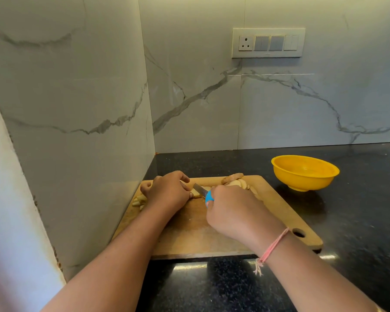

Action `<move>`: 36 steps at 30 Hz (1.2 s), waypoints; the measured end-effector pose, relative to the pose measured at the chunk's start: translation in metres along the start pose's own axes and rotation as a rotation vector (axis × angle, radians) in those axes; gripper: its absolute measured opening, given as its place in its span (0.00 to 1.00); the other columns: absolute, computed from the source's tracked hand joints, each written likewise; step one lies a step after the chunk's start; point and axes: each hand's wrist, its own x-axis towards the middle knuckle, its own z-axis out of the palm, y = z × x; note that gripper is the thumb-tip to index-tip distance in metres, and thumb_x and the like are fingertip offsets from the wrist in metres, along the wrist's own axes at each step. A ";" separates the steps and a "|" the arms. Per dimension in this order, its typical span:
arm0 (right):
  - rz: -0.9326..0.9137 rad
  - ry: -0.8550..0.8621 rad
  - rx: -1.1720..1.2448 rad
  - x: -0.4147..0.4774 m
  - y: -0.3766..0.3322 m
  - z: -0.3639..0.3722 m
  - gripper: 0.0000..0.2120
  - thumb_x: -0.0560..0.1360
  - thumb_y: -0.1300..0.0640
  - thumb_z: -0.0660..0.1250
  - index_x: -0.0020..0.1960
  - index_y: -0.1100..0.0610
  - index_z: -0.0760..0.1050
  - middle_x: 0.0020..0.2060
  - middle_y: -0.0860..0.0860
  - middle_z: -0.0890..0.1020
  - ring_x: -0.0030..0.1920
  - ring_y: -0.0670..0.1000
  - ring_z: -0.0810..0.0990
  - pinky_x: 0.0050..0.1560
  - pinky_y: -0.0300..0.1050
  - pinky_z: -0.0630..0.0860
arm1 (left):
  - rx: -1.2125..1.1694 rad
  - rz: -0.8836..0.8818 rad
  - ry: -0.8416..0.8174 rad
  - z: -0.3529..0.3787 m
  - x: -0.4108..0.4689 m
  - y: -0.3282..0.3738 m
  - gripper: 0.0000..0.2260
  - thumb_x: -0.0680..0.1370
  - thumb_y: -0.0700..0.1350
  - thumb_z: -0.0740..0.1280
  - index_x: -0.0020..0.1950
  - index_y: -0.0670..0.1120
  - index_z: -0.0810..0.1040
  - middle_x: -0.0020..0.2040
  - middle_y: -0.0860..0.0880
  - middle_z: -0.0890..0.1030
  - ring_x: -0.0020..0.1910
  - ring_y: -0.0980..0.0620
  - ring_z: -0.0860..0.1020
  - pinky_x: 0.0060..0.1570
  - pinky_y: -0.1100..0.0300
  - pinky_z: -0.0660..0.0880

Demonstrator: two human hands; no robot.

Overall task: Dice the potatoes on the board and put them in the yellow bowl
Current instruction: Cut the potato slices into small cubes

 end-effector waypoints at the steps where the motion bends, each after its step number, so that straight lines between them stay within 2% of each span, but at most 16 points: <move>1: 0.006 -0.009 0.000 0.002 -0.003 0.001 0.13 0.81 0.54 0.56 0.63 0.56 0.69 0.48 0.53 0.76 0.48 0.51 0.75 0.45 0.44 0.73 | 0.006 0.002 0.003 0.000 0.001 0.000 0.14 0.75 0.54 0.69 0.60 0.59 0.74 0.55 0.57 0.81 0.62 0.51 0.71 0.61 0.48 0.63; 4: 0.014 -0.030 0.011 0.008 -0.009 0.005 0.09 0.80 0.55 0.57 0.58 0.56 0.71 0.39 0.50 0.72 0.46 0.51 0.76 0.45 0.44 0.75 | 0.018 0.016 0.014 0.000 0.001 0.001 0.13 0.76 0.54 0.68 0.60 0.59 0.74 0.55 0.56 0.80 0.62 0.51 0.71 0.60 0.49 0.63; 7: 0.003 -0.031 0.006 0.010 -0.012 0.004 0.04 0.80 0.57 0.58 0.52 0.55 0.70 0.36 0.50 0.71 0.43 0.50 0.76 0.43 0.43 0.75 | 0.046 0.038 0.038 0.002 -0.002 0.002 0.12 0.77 0.55 0.66 0.60 0.60 0.73 0.56 0.56 0.80 0.63 0.50 0.70 0.63 0.48 0.61; 12: -0.016 -0.034 -0.012 -0.007 -0.005 0.005 0.10 0.80 0.54 0.58 0.60 0.56 0.69 0.37 0.49 0.68 0.45 0.50 0.73 0.41 0.42 0.70 | 0.075 0.042 0.051 0.002 -0.004 0.003 0.12 0.77 0.53 0.66 0.61 0.60 0.73 0.56 0.55 0.80 0.63 0.50 0.69 0.63 0.48 0.59; 20: -0.069 -0.031 -0.091 -0.042 0.009 0.006 0.12 0.80 0.51 0.57 0.62 0.53 0.67 0.35 0.46 0.65 0.41 0.47 0.71 0.35 0.38 0.67 | 0.083 0.037 0.050 0.000 -0.008 0.004 0.13 0.77 0.53 0.67 0.61 0.60 0.72 0.56 0.56 0.79 0.63 0.50 0.69 0.63 0.48 0.61; 22: -0.068 -0.032 -0.089 -0.045 0.010 0.001 0.13 0.80 0.51 0.57 0.64 0.52 0.67 0.37 0.45 0.69 0.44 0.47 0.73 0.39 0.39 0.70 | 0.053 0.040 0.047 -0.001 -0.010 0.004 0.13 0.77 0.53 0.67 0.61 0.60 0.72 0.54 0.57 0.80 0.63 0.50 0.69 0.63 0.48 0.61; 25: -0.025 -0.038 -0.064 -0.039 0.012 -0.011 0.18 0.80 0.51 0.57 0.70 0.52 0.66 0.53 0.50 0.77 0.51 0.49 0.76 0.48 0.40 0.73 | 0.009 0.037 0.038 -0.001 -0.009 0.001 0.13 0.77 0.52 0.67 0.61 0.60 0.72 0.53 0.58 0.80 0.63 0.50 0.69 0.61 0.49 0.62; 26: -0.021 -0.005 -0.048 -0.035 0.015 -0.016 0.19 0.81 0.50 0.57 0.70 0.52 0.66 0.54 0.51 0.77 0.48 0.48 0.76 0.45 0.38 0.73 | 0.002 0.034 0.032 -0.002 -0.009 0.001 0.13 0.78 0.52 0.67 0.61 0.60 0.72 0.52 0.58 0.80 0.63 0.50 0.69 0.60 0.49 0.62; 29: -0.037 0.145 0.002 -0.022 0.024 -0.030 0.17 0.80 0.51 0.56 0.67 0.52 0.69 0.43 0.50 0.76 0.31 0.45 0.71 0.27 0.36 0.67 | 0.017 0.042 -0.009 -0.005 -0.011 0.002 0.13 0.79 0.52 0.65 0.63 0.60 0.71 0.51 0.59 0.78 0.65 0.50 0.67 0.60 0.50 0.61; 31: -0.028 0.192 0.041 -0.009 0.029 -0.037 0.18 0.79 0.51 0.57 0.67 0.52 0.70 0.37 0.49 0.74 0.28 0.46 0.70 0.25 0.37 0.67 | 0.028 0.055 -0.026 -0.006 -0.011 0.003 0.13 0.79 0.51 0.64 0.63 0.59 0.72 0.52 0.59 0.78 0.66 0.50 0.66 0.60 0.50 0.60; 33: -0.025 0.184 0.073 0.007 0.033 -0.041 0.18 0.79 0.52 0.57 0.67 0.53 0.70 0.32 0.49 0.74 0.26 0.46 0.72 0.24 0.37 0.68 | 0.047 0.059 -0.028 -0.006 -0.011 0.003 0.11 0.80 0.51 0.63 0.62 0.59 0.74 0.58 0.57 0.78 0.66 0.49 0.65 0.60 0.50 0.60; 36: -0.056 0.166 0.097 0.032 0.038 -0.039 0.17 0.79 0.53 0.57 0.67 0.54 0.72 0.33 0.50 0.76 0.25 0.47 0.74 0.24 0.36 0.70 | 0.055 0.061 -0.026 -0.006 -0.010 0.003 0.09 0.81 0.51 0.61 0.60 0.59 0.76 0.62 0.54 0.76 0.67 0.48 0.63 0.59 0.50 0.59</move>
